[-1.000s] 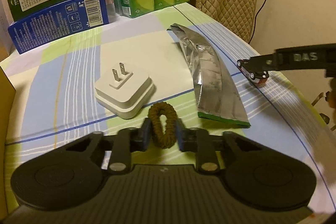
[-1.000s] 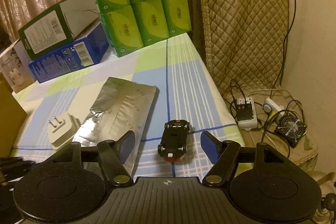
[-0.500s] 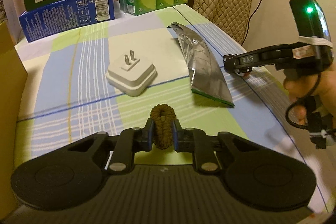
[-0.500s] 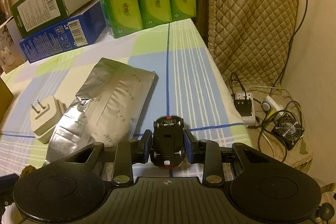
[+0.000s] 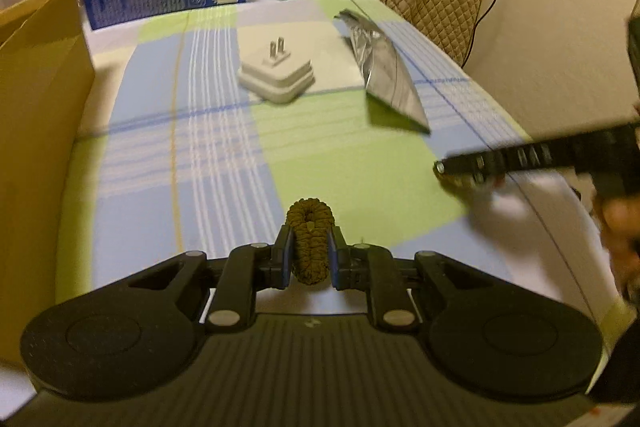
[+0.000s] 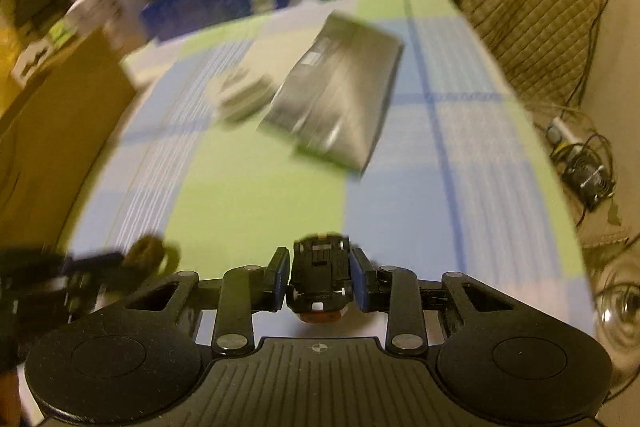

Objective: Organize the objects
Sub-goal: 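Grasp the black toy car with the right tool while the left tool holds the hair tie, then carry the hair tie and the toy car toward the cardboard box with both tools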

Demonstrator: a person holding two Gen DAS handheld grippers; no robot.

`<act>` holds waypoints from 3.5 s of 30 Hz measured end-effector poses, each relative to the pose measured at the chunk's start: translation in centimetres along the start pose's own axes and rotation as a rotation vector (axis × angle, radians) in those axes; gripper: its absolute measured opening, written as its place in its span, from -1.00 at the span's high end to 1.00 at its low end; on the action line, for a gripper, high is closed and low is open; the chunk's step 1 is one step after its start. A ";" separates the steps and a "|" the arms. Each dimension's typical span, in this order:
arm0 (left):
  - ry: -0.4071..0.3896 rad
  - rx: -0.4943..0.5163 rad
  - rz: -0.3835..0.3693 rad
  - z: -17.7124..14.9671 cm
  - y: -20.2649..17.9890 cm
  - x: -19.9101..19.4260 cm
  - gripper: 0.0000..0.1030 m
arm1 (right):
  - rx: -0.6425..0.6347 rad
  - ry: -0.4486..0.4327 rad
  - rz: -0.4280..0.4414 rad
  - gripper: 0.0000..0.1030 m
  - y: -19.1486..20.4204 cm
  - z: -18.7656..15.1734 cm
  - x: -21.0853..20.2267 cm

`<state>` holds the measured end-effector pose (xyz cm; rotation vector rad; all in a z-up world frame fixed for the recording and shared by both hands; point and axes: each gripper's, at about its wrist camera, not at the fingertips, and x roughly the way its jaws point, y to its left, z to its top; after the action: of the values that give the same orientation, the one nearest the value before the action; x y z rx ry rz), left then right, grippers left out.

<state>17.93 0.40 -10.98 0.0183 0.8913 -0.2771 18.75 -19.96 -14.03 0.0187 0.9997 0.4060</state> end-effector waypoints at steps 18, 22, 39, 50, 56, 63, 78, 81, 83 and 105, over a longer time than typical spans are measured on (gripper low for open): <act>-0.023 0.013 0.025 -2.2 0.1 -0.7 0.46 | -0.133 -0.040 -0.073 0.33 2.2 -1.0 0.7; -0.029 0.011 0.032 -2.3 0.1 -0.7 0.39 | -0.158 -0.040 -0.085 0.46 2.6 -1.2 0.8; -0.019 0.057 0.058 -2.2 -0.7 0.5 0.36 | -0.118 -0.050 -0.060 0.47 2.5 -1.1 0.8; -0.020 -0.010 0.056 -1.7 0.2 -0.4 0.72 | -0.092 -0.079 -0.049 0.47 2.5 -1.2 -0.2; -0.064 -0.026 0.048 -0.2 -0.2 -3.0 0.72 | -0.058 -0.111 -0.049 0.47 3.3 -1.5 -3.2; -0.118 -0.065 0.045 1.0 -0.6 -7.9 0.72 | -0.063 -0.171 -0.046 0.47 5.4 -1.7 -7.6; -0.200 -0.082 0.065 0.0 -1.1 -17.5 0.72 | -0.113 -0.281 -0.015 0.47 10.3 -2.7 -15.0; -0.212 -0.082 0.069 -0.3 -1.1 -18.6 0.72 | -0.123 -0.287 -0.013 0.47 10.9 -2.8 -15.8; -0.218 -0.083 0.069 -0.5 -1.1 -19.2 0.72 | -0.127 -0.290 -0.012 0.47 11.1 -2.9 -16.0; -0.250 -0.111 0.088 -1.2 0.5 -22.4 0.72 | -0.183 -0.293 0.037 0.47 14.3 -2.3 -16.1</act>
<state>3.78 6.18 5.44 -0.0781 0.6537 -0.1436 4.58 -12.62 0.66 -0.0668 0.6721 0.5114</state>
